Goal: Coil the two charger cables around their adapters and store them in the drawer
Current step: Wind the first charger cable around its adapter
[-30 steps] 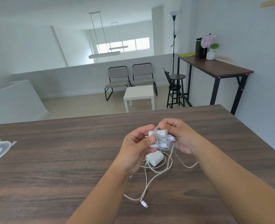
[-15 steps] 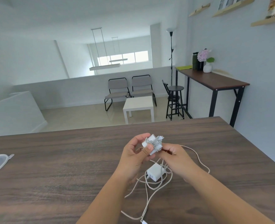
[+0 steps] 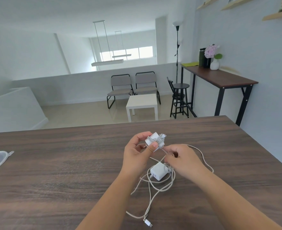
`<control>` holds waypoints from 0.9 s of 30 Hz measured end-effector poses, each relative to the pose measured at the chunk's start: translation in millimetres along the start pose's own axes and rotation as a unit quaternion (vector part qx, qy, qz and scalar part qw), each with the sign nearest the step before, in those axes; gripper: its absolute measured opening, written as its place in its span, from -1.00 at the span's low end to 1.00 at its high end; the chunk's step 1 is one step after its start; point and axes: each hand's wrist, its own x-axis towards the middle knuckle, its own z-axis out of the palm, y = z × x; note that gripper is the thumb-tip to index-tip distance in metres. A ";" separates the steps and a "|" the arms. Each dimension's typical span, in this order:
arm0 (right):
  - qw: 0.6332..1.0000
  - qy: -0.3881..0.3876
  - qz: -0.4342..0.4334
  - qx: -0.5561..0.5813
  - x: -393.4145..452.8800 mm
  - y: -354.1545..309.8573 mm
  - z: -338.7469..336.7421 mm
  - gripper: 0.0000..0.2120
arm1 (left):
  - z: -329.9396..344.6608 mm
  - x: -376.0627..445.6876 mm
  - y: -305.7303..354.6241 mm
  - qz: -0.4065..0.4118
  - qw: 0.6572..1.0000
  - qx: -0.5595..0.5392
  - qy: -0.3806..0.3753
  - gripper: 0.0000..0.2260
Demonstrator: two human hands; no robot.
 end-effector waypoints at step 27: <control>0.924 0.082 0.227 0.295 22.0 87.8 -6.7 -0.83 | 29.4 41.2 42.4 -0.080 0.916 -0.371 0.128 -0.69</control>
